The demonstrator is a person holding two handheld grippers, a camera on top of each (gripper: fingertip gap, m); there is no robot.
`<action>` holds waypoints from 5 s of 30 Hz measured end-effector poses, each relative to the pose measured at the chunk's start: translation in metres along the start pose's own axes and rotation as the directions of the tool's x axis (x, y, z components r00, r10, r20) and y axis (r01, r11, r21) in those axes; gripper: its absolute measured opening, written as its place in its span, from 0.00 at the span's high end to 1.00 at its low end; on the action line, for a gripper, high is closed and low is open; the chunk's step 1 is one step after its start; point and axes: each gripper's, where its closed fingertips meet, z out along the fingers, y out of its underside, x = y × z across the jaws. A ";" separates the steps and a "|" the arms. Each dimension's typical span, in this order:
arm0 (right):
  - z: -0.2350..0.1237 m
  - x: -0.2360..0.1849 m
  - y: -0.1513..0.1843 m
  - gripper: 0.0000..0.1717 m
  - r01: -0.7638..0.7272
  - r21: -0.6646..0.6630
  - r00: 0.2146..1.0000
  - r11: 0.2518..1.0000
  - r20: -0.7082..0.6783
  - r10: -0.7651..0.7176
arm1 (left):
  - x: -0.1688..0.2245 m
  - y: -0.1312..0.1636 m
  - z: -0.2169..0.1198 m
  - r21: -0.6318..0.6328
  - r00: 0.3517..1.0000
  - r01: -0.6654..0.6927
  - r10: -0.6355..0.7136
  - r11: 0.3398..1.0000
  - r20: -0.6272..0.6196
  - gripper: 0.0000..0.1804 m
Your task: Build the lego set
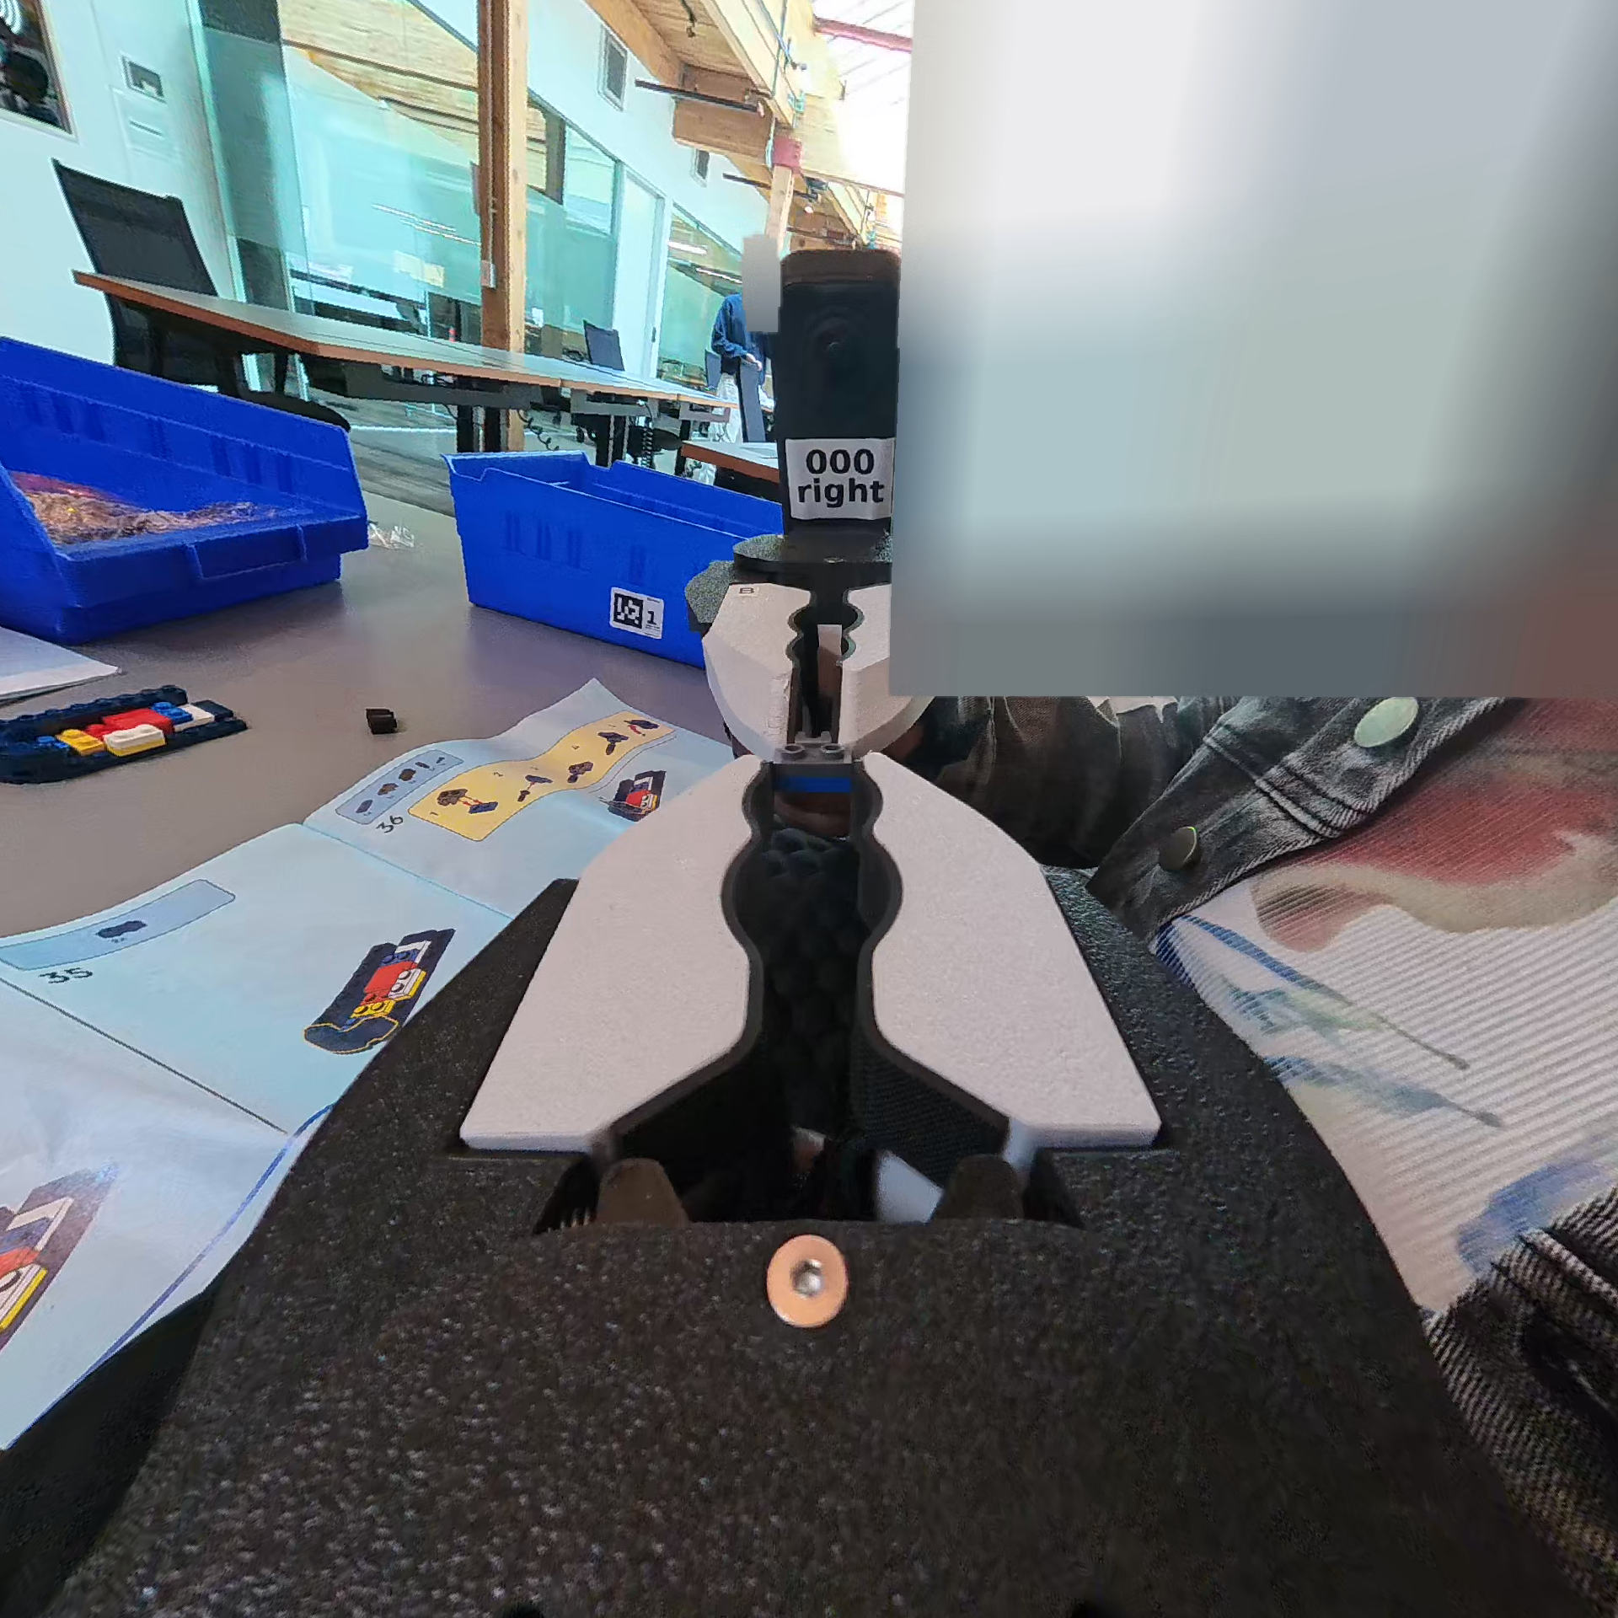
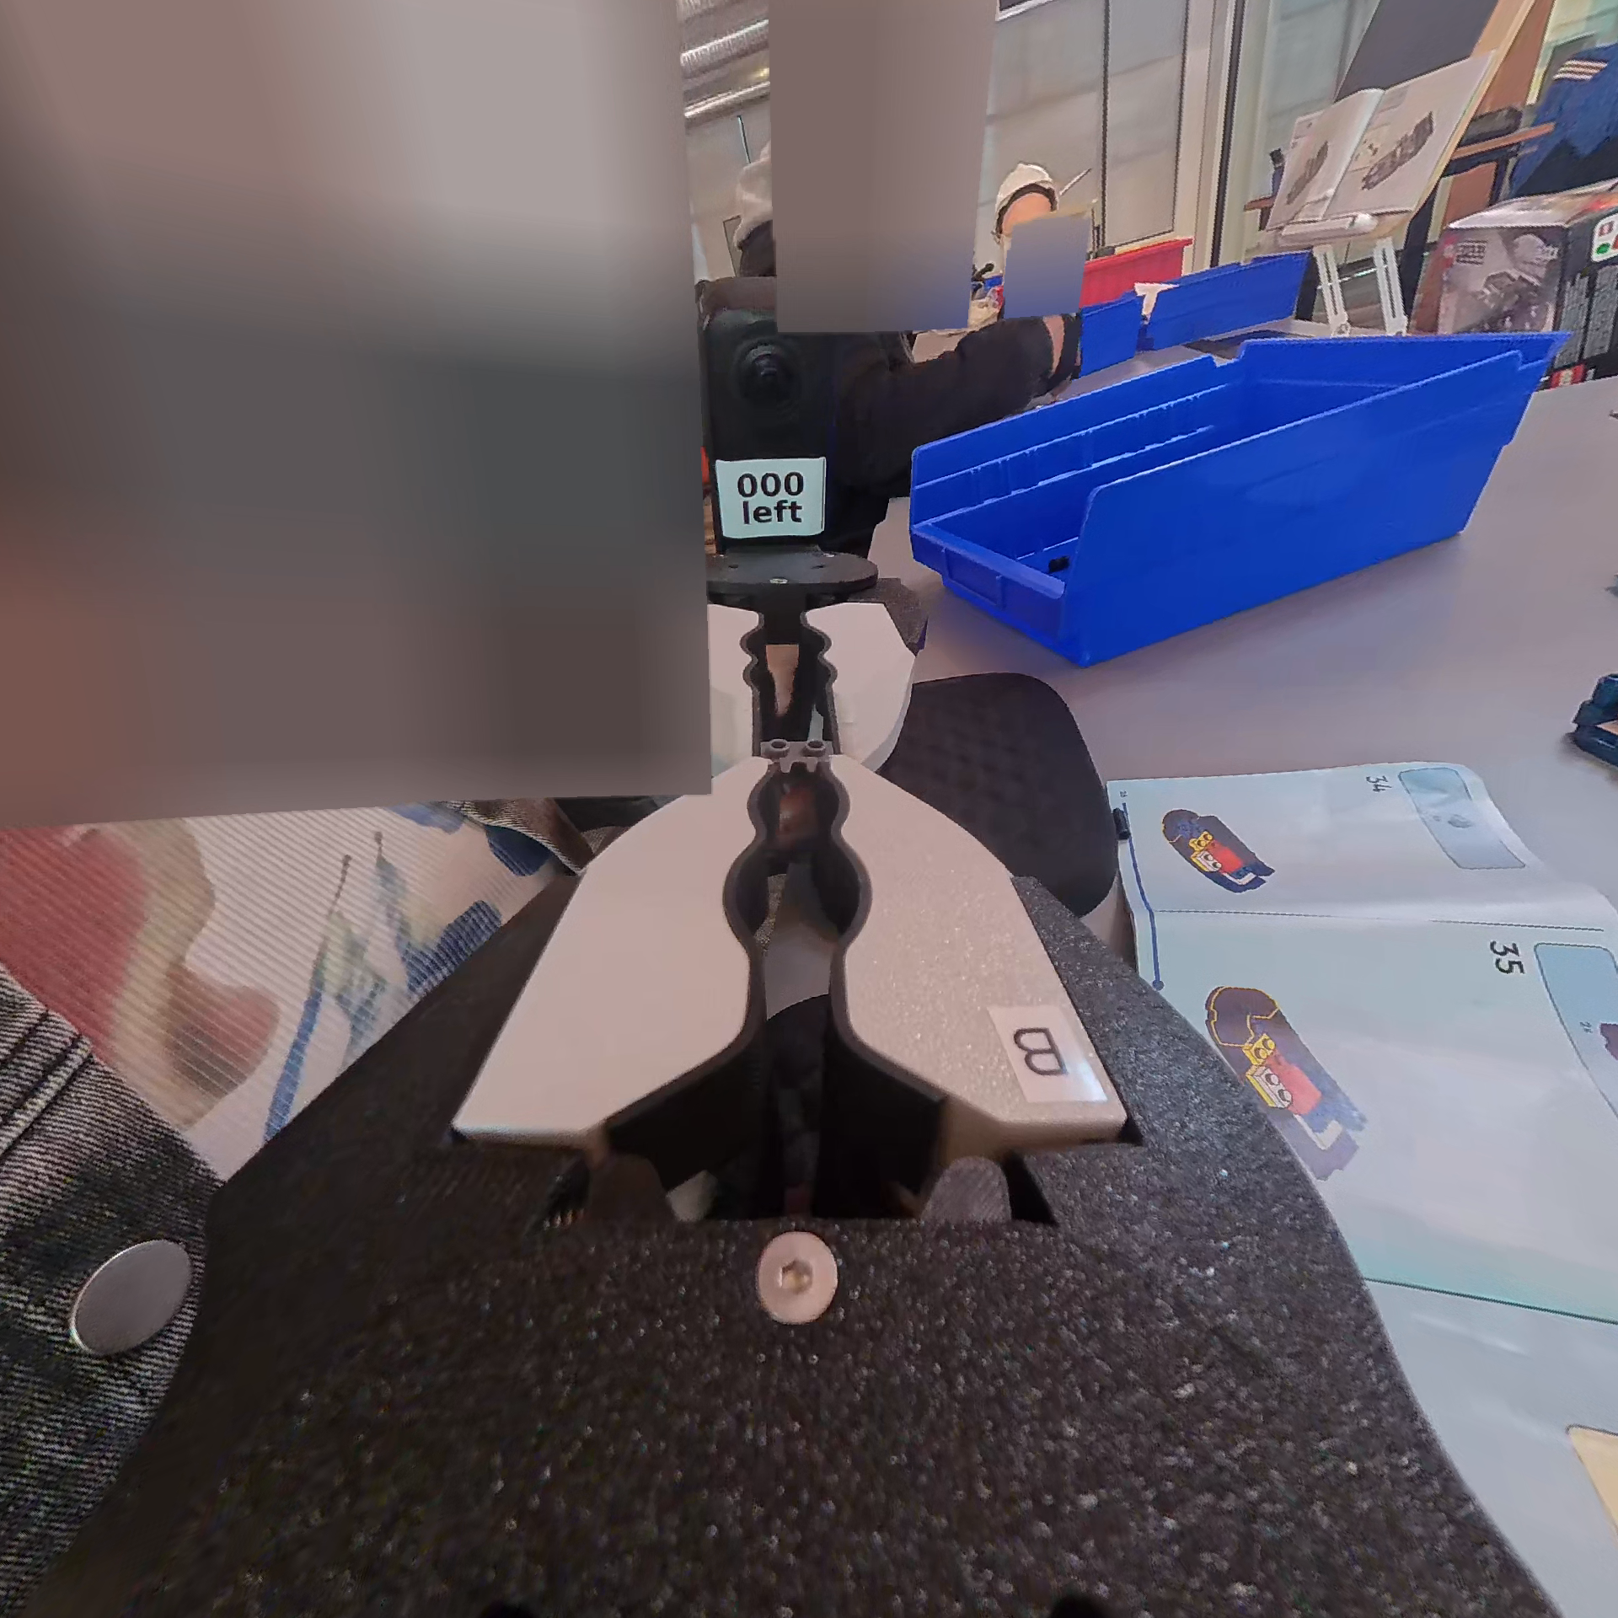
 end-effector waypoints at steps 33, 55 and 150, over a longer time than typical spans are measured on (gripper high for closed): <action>-0.062 0.038 0.103 0.93 -0.093 -0.478 0.685 0.873 -0.667 -0.292 | -0.025 0.007 -0.036 0.045 0.986 0.139 -0.142 0.989 0.086 0.91; -0.056 0.043 0.115 0.96 -0.204 -0.681 0.671 0.703 -0.620 -0.406 | -0.036 0.014 -0.033 0.017 0.940 0.341 -0.341 0.940 0.027 0.91; -0.009 0.003 0.094 0.89 0.498 -0.529 0.807 0.687 -0.007 -0.590 | 0.013 0.094 -0.007 -0.696 0.949 0.247 -0.315 0.675 0.031 0.91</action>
